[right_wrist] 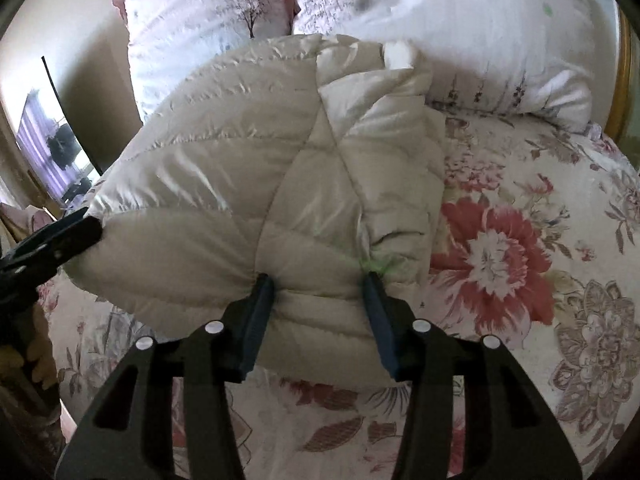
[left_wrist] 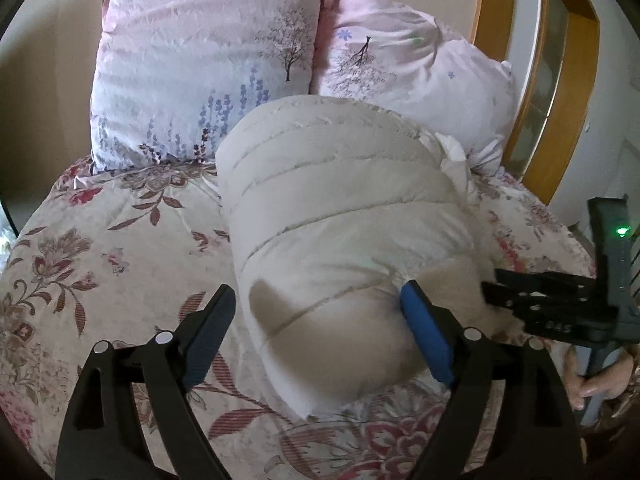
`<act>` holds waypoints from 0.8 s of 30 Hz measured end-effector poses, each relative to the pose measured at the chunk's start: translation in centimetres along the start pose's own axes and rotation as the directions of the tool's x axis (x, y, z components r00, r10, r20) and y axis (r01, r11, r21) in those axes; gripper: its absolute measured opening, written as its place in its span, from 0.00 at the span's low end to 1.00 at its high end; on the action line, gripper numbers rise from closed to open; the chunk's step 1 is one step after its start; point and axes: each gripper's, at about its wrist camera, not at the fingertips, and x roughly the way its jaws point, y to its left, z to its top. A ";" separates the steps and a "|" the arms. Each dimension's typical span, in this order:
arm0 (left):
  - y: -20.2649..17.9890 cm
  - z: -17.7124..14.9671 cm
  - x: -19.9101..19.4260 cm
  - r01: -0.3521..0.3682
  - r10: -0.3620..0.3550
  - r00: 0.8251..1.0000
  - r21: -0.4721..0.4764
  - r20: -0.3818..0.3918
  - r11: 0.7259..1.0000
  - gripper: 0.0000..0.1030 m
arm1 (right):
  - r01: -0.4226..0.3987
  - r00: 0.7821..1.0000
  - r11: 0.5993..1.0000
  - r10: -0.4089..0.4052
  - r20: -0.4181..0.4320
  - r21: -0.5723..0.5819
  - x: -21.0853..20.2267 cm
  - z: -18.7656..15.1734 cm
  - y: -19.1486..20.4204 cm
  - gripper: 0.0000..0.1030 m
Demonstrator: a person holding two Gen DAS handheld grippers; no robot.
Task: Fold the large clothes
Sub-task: 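Open both grippers and pull them back from the folded coat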
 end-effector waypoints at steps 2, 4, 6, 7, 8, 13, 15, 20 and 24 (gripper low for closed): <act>-0.3 -0.2 -0.8 0.002 -0.002 1.000 0.009 0.023 1.000 0.96 | 0.007 1.000 1.000 -0.007 0.019 0.004 -0.8 0.1 0.0 0.57; -0.5 -0.5 -1.9 0.003 -0.003 0.998 0.004 0.061 1.000 0.99 | 0.013 0.999 1.000 -0.013 0.044 0.006 -1.7 0.0 0.1 0.74; -0.5 -0.8 -2.9 0.010 -0.008 0.994 -0.012 0.106 1.000 0.99 | 0.037 0.996 0.999 -0.037 0.086 0.008 -3.0 -0.2 0.3 0.86; -0.4 -1.1 -3.6 0.014 -0.010 0.991 -0.027 0.136 1.000 0.99 | 0.047 0.993 0.999 -0.048 0.104 0.007 -3.5 -0.3 0.4 0.90; -0.2 -1.2 -4.0 0.014 -0.008 0.988 -0.039 0.152 0.999 0.99 | 0.055 0.991 0.998 -0.056 0.123 0.008 -4.2 -0.4 0.4 0.94; 0.3 -2.1 -5.4 0.011 0.001 0.990 -0.090 0.139 0.996 0.99 | 0.132 0.976 0.990 -0.138 0.168 0.046 -6.2 -1.4 0.7 0.98; 0.2 -2.4 -5.6 -0.014 0.025 0.993 -0.092 0.113 0.996 0.99 | 0.190 0.965 0.980 -0.197 0.174 0.056 -6.7 -1.9 0.9 0.98; -0.3 -3.5 -5.5 -0.141 0.144 0.989 -0.081 0.036 0.987 0.99 | 0.204 0.966 0.974 -0.217 0.139 0.101 -7.0 -3.2 0.7 0.98; -0.8 -4.2 -4.8 -0.188 0.185 0.982 -0.062 -0.041 0.980 0.99 | 0.159 0.982 0.985 -0.164 0.095 0.066 -6.7 -3.9 1.6 0.98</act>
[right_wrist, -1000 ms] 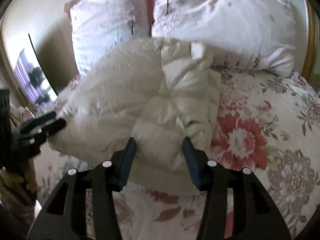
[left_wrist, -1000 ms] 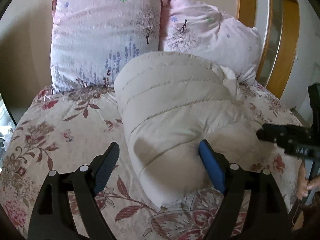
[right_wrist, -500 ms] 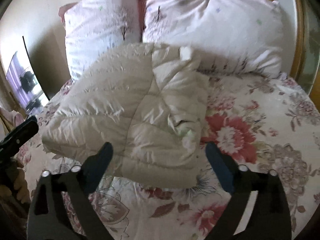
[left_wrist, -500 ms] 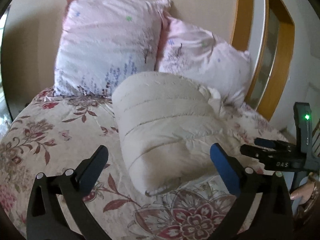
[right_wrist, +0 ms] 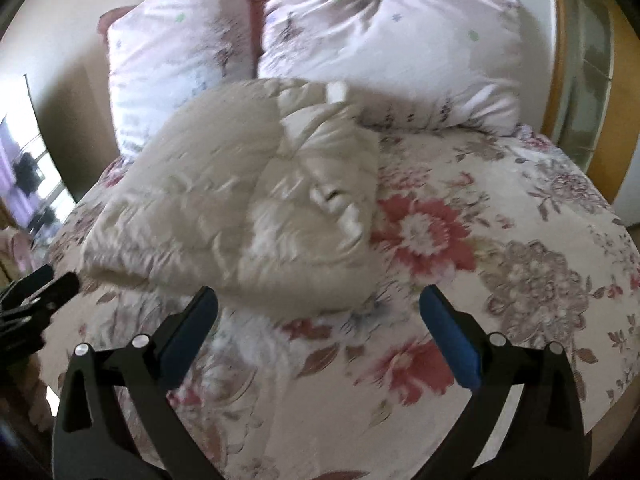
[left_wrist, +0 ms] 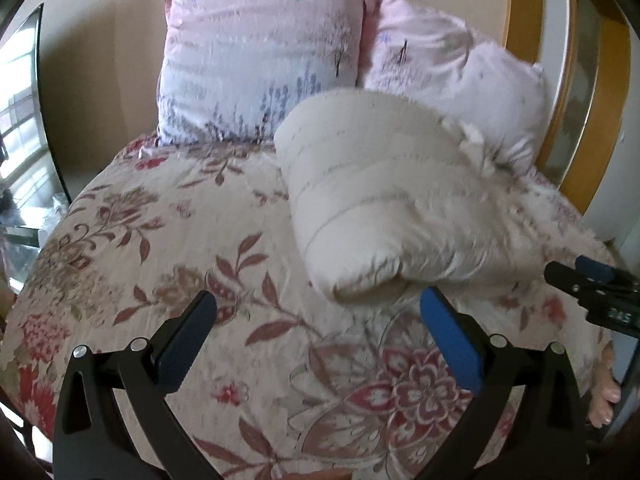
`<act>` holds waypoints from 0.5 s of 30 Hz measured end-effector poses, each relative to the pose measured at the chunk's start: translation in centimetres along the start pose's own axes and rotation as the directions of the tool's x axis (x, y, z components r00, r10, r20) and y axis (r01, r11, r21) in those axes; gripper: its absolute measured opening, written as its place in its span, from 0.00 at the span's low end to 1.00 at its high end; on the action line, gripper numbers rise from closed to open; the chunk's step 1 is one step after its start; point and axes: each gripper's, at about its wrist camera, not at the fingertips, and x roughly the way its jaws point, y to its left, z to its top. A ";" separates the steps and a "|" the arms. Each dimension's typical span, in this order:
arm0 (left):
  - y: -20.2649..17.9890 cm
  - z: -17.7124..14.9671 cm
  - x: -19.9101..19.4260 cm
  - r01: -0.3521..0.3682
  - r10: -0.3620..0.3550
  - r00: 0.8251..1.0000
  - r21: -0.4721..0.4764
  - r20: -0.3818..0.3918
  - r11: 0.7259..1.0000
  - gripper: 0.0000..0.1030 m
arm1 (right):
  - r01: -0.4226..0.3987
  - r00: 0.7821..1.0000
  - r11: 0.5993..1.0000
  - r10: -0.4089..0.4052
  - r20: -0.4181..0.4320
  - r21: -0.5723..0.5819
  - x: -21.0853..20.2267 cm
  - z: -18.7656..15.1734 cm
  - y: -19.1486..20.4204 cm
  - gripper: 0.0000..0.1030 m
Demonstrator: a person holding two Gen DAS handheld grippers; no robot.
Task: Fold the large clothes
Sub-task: 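Open both grippers and pull them back from the folded coat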
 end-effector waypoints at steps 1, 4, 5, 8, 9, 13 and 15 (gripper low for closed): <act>-0.1 -0.1 0.2 -0.006 0.006 1.000 0.005 -0.017 1.000 0.99 | -0.008 1.000 1.000 0.008 -0.010 -0.009 0.0 -0.2 0.3 0.98; -0.7 -0.5 0.9 -0.036 0.038 0.996 0.028 -0.083 0.999 0.99 | -0.024 0.998 1.000 0.023 -0.053 -0.018 0.4 -0.6 1.0 0.98; -0.8 -0.6 1.2 -0.047 0.050 0.994 0.034 -0.101 0.998 0.99 | -0.029 0.997 0.999 0.027 -0.070 -0.018 0.6 -0.8 1.1 0.98; -1.2 -1.1 1.7 -0.055 0.061 0.989 0.047 -0.138 0.997 0.99 | -0.035 0.993 0.999 0.033 -0.112 -0.016 1.3 -1.3 1.3 0.98; -1.2 -1.2 1.8 -0.050 0.056 0.988 0.046 -0.144 0.998 0.99 | -0.031 0.992 0.999 0.029 -0.124 -0.016 1.5 -1.5 1.4 0.98; -1.2 -1.6 2.4 -0.031 0.036 0.983 0.034 -0.180 0.999 0.99 | -0.010 0.987 1.000 0.006 -0.162 -0.026 2.3 -2.1 1.5 0.98; -1.3 -1.9 2.7 -0.028 0.034 0.980 0.034 -0.194 0.999 0.99 | -0.006 0.985 0.999 0.000 -0.175 -0.035 2.5 -2.3 1.6 0.98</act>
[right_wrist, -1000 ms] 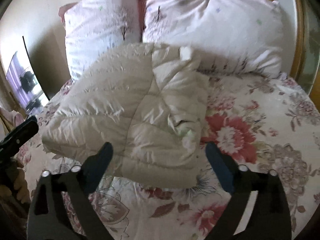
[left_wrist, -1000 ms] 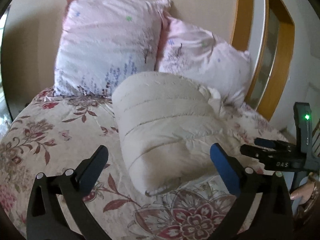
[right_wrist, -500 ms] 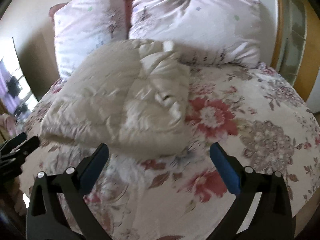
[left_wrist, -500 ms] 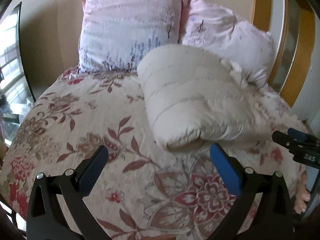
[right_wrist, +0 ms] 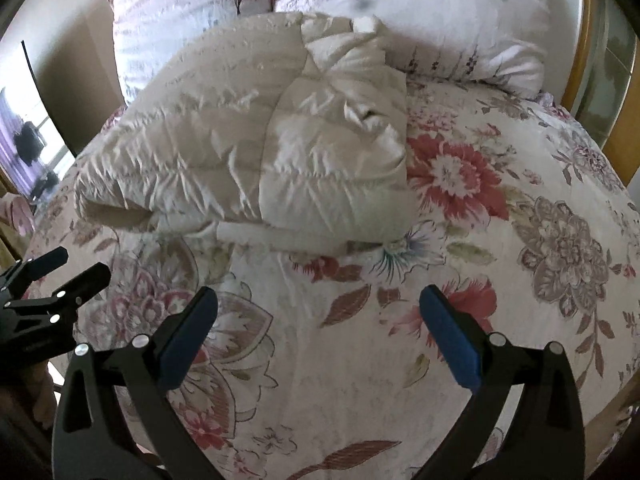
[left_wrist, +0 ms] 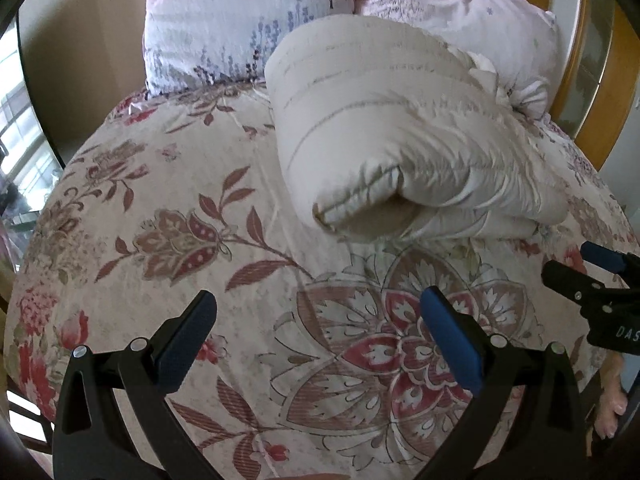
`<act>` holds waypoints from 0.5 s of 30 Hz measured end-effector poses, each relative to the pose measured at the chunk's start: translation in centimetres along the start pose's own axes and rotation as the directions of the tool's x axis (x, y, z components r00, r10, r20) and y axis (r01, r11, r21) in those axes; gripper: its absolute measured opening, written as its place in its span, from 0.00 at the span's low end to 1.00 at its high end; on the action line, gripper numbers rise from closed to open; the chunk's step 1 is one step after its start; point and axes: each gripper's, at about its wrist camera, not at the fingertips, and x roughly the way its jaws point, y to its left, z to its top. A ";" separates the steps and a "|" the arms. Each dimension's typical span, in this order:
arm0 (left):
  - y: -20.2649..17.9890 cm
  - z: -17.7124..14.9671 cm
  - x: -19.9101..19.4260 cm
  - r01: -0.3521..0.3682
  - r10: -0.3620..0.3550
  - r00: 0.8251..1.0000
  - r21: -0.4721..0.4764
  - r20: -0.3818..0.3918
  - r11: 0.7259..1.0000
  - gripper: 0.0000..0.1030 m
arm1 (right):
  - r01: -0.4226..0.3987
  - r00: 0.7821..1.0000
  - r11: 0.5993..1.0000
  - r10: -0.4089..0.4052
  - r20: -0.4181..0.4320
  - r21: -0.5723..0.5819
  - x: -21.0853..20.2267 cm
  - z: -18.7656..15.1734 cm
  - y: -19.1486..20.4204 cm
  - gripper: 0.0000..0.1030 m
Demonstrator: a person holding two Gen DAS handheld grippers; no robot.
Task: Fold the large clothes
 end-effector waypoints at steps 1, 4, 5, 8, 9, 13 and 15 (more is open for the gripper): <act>-0.1 -0.1 0.1 0.001 -0.001 1.000 0.000 -0.005 1.000 0.99 | 0.003 1.000 1.000 -0.003 -0.006 -0.007 0.1 -0.1 0.2 0.98; -0.3 -0.2 0.5 0.005 -0.005 1.000 0.006 -0.019 1.000 0.99 | 0.011 1.000 1.000 -0.011 -0.016 -0.018 0.3 -0.2 0.4 0.98; -0.4 -0.2 0.5 0.006 -0.005 1.000 0.007 -0.022 1.000 0.99 | 0.011 1.000 1.000 -0.012 -0.019 -0.020 0.4 -0.2 0.4 0.98; -0.4 -0.2 0.8 0.004 -0.004 1.000 0.009 -0.029 1.000 0.99 | 0.020 0.999 0.999 -0.021 -0.030 -0.025 0.7 -0.2 0.4 0.98; -0.3 -0.2 0.8 0.003 -0.003 1.000 0.007 -0.030 1.000 0.99 | 0.021 0.999 0.999 -0.022 -0.032 -0.026 0.8 -0.2 0.4 0.98; -0.1 -0.1 1.0 0.000 0.000 0.999 0.004 -0.037 1.000 0.99 | 0.021 0.999 0.999 -0.022 -0.036 -0.026 1.0 -0.1 0.4 0.98; -0.2 -0.1 1.1 -0.002 0.002 0.999 0.004 -0.038 1.000 0.99 | 0.021 0.999 0.999 -0.022 -0.037 -0.026 1.0 -0.1 0.4 0.98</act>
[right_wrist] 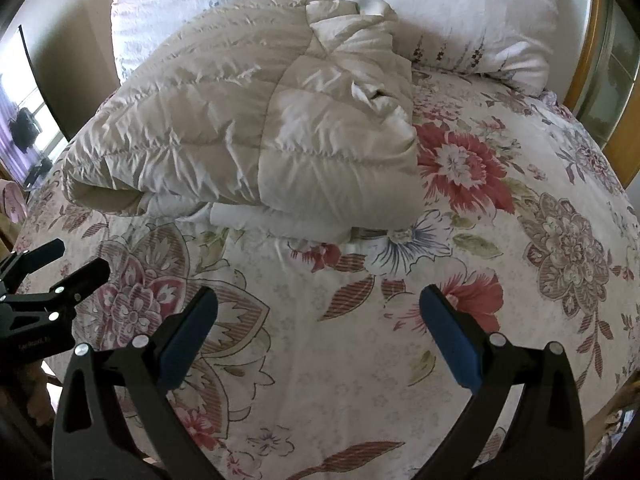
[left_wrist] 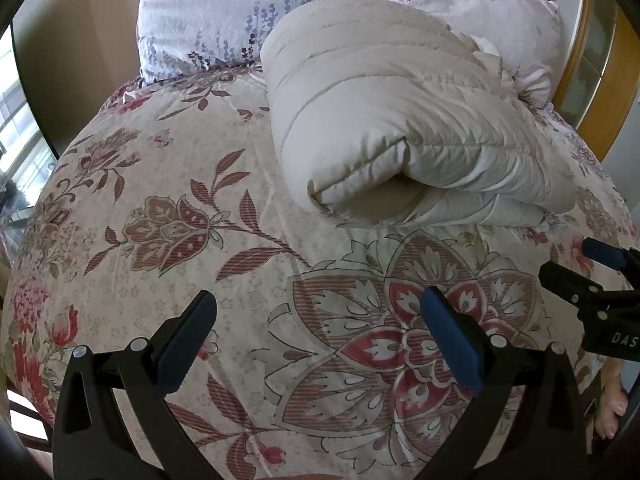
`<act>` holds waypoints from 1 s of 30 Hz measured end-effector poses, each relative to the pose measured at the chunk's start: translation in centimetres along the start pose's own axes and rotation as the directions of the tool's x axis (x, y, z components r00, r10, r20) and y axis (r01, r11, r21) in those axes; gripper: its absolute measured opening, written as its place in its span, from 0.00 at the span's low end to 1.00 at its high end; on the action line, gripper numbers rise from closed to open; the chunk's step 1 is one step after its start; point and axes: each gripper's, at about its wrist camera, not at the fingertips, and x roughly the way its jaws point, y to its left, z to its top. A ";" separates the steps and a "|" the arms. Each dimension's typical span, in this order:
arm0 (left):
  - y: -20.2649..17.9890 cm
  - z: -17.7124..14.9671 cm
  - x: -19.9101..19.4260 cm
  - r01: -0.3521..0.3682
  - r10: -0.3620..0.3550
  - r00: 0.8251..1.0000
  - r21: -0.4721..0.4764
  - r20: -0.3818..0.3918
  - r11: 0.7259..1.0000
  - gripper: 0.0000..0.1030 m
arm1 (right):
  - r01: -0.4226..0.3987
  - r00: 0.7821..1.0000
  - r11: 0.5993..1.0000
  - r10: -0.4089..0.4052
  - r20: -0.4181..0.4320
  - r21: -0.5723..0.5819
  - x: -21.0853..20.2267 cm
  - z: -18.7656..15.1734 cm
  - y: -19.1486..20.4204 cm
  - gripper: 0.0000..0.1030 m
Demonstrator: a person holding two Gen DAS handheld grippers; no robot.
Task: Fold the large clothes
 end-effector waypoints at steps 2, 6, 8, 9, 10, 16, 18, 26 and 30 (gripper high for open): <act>0.0 0.0 0.0 0.001 -0.001 1.000 0.000 -0.001 1.000 0.99 | -0.001 1.000 1.000 0.001 -0.004 0.001 0.1 0.0 0.1 0.98; -0.1 0.0 0.1 0.001 -0.001 1.000 0.002 -0.003 1.000 0.99 | -0.002 1.000 1.000 0.002 -0.005 0.000 0.4 0.1 -0.1 0.98; 0.0 0.0 0.2 0.002 -0.002 1.000 0.003 -0.004 1.000 0.99 | -0.002 1.000 1.000 0.002 -0.005 -0.001 0.4 0.1 -0.2 0.98; 0.0 -0.1 0.2 0.001 -0.001 1.000 0.002 -0.004 1.000 0.99 | -0.003 1.000 1.000 0.003 -0.006 -0.001 0.4 0.1 -0.2 0.98; 0.0 -0.1 0.2 0.001 -0.001 1.000 0.002 -0.004 1.000 0.99 | -0.003 1.000 1.000 0.003 -0.007 0.000 0.4 0.1 -0.2 0.98; 0.0 -0.1 0.4 0.000 0.000 1.000 0.001 -0.007 1.000 0.99 | -0.002 1.000 1.000 0.002 -0.009 0.000 0.5 0.1 -0.2 0.98; 0.0 -0.1 0.4 0.000 0.000 1.000 0.002 -0.007 1.000 0.99 | -0.002 1.000 1.000 0.002 -0.009 0.000 0.6 0.1 -0.3 0.98; 0.0 -0.1 0.5 0.000 0.000 1.000 0.001 -0.008 1.000 0.99 | 0.000 1.000 1.000 0.000 -0.009 0.000 0.6 0.1 -0.3 0.98; 0.0 -0.2 0.6 0.000 0.000 1.000 0.001 -0.010 1.000 0.99 | 0.003 1.000 1.000 -0.003 -0.009 0.001 0.7 0.1 -0.3 0.98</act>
